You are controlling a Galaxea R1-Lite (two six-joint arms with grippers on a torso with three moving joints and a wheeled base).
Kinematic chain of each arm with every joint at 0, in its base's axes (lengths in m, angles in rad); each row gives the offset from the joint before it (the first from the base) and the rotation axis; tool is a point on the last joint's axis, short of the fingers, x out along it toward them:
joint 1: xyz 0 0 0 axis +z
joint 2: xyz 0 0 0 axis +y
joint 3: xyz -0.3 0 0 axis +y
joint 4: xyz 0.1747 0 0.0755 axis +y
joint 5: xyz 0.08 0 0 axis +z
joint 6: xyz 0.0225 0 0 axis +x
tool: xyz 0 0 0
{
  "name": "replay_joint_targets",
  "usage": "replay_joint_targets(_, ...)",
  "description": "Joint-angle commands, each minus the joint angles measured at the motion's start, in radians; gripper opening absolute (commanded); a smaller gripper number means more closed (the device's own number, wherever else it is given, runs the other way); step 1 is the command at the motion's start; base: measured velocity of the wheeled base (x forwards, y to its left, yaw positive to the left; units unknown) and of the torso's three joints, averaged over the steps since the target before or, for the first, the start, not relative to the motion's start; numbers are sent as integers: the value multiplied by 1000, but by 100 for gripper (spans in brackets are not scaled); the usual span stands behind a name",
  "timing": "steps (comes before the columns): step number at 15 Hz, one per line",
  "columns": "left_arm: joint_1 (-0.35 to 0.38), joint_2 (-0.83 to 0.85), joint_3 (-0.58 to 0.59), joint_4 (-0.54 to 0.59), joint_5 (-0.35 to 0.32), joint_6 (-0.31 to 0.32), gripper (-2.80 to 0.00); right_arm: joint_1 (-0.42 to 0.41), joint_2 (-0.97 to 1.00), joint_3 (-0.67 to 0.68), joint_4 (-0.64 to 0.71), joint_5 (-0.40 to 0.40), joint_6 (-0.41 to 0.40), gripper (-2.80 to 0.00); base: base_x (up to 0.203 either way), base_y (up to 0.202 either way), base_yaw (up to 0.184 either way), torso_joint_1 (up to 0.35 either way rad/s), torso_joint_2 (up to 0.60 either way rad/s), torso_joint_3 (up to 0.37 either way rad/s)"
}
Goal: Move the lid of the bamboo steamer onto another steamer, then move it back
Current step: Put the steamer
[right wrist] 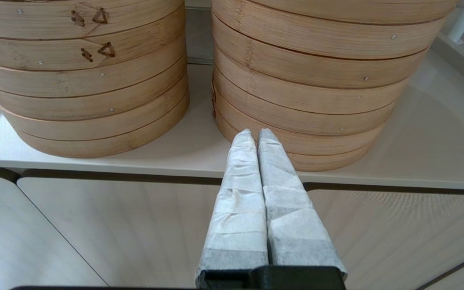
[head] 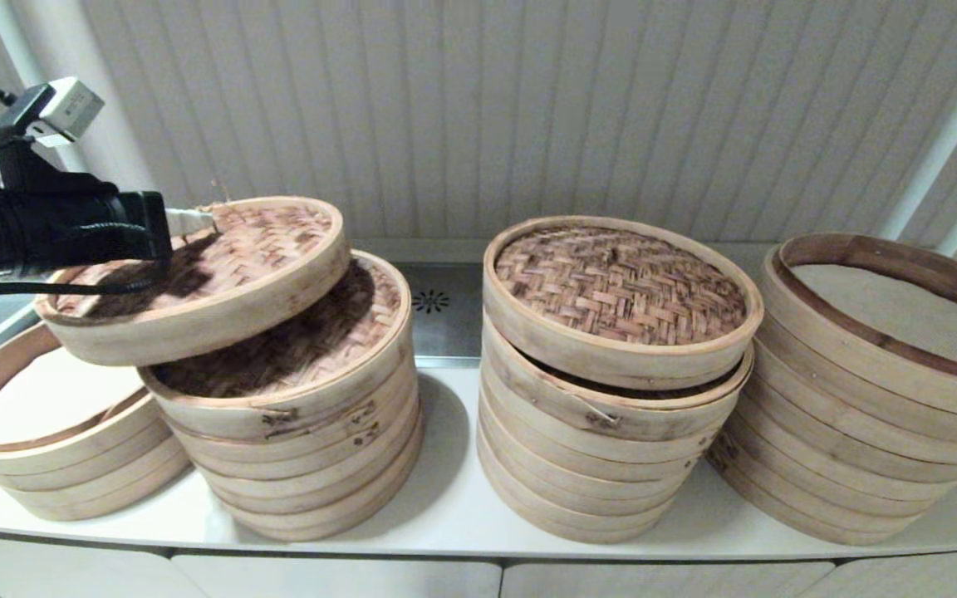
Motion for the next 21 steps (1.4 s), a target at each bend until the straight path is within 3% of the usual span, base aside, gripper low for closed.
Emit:
replay_joint_targets(1,-18,-13,34,-3,-1,2,-280,0,-2,1,0,0,0,-280,0,0,0,0,0,0)
replay_joint_targets(6,-60,-32,55,-2,2,5,-280,0,-2,0,0,0,0,-280,0,0,0,0,0,0)
replay_joint_targets(10,-114,-34,66,-4,89,5,-280,0,-2,1,0,0,0,-280,0,0,0,0,0,0)
replay_joint_targets(16,-165,14,72,-83,147,0,-280,0,-2,0,0,0,0,-280,0,0,0,0,0,0)
replay_joint_targets(21,-173,25,108,-125,150,2,-280,0,-2,0,0,0,0,-280,0,0,0,0,0,0)
